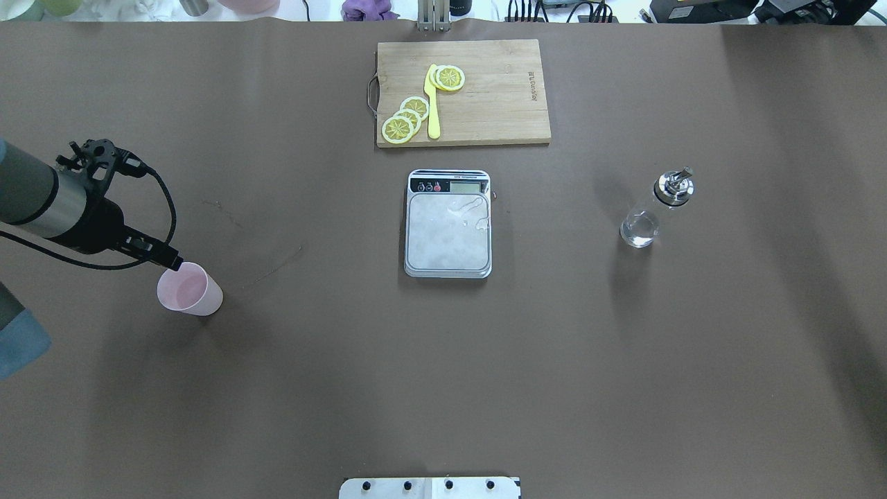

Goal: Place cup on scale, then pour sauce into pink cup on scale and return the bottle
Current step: 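Move the left gripper down to the pink cup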

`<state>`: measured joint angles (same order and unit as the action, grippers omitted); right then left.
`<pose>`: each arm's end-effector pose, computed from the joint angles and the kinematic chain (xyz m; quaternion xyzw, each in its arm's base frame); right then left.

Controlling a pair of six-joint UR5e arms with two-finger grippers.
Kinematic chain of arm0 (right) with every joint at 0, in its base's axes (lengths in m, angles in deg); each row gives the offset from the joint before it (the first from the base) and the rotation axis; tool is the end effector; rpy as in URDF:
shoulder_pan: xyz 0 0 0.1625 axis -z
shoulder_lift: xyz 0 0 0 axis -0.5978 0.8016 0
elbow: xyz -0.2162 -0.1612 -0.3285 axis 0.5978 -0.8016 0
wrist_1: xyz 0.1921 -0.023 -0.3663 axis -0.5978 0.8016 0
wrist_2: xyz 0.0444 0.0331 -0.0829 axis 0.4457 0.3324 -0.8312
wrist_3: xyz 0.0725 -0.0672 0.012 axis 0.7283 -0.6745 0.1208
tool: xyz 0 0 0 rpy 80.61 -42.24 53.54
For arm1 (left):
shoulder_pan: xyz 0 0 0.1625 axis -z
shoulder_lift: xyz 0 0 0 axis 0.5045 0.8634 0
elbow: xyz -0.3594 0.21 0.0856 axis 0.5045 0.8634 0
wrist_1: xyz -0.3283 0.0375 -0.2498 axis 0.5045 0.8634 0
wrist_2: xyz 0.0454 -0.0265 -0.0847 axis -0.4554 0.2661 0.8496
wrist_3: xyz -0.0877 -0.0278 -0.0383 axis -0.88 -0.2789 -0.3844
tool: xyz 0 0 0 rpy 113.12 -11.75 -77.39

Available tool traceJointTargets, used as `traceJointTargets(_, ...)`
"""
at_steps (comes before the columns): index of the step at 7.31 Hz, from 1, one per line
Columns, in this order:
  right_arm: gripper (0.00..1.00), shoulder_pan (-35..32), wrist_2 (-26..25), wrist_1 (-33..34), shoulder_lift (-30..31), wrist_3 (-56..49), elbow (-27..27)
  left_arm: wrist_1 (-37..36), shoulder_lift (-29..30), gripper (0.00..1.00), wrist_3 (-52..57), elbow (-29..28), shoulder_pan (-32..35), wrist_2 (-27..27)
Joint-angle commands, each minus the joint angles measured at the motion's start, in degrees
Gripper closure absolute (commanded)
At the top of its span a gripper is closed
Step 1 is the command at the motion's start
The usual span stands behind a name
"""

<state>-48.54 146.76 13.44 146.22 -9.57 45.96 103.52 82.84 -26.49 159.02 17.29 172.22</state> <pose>0.0260 -0.4583 0.5656 0.0661 -0.3779 -0.0719 0.9207 0.2978 -0.4378 0.4275 0.0922 0.4430 0.1562 0.8780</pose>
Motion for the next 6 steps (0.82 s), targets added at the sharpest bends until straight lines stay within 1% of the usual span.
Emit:
traceJointTargets(1,0.00,0.00,0.00,0.00,0.02,0.00,-0.05,0.73,-0.50,0.40,0.13,0.09,-1.88,-0.01)
traceJointTargets(3,0.00,0.00,0.00,0.00,0.02,0.09,-0.05,3.09,-2.33,0.49,0.22,-0.09,-1.97,-0.01)
traceJointTargets(4,0.00,0.00,0.00,0.00,0.02,0.00,-0.05,4.41,-3.22,0.55,0.31,-0.17,-1.97,-0.01)
traceJointTargets(6,0.00,0.00,0.00,0.00,0.02,0.00,-0.05,4.51,-3.23,0.63,0.22,-0.09,-1.97,-0.01)
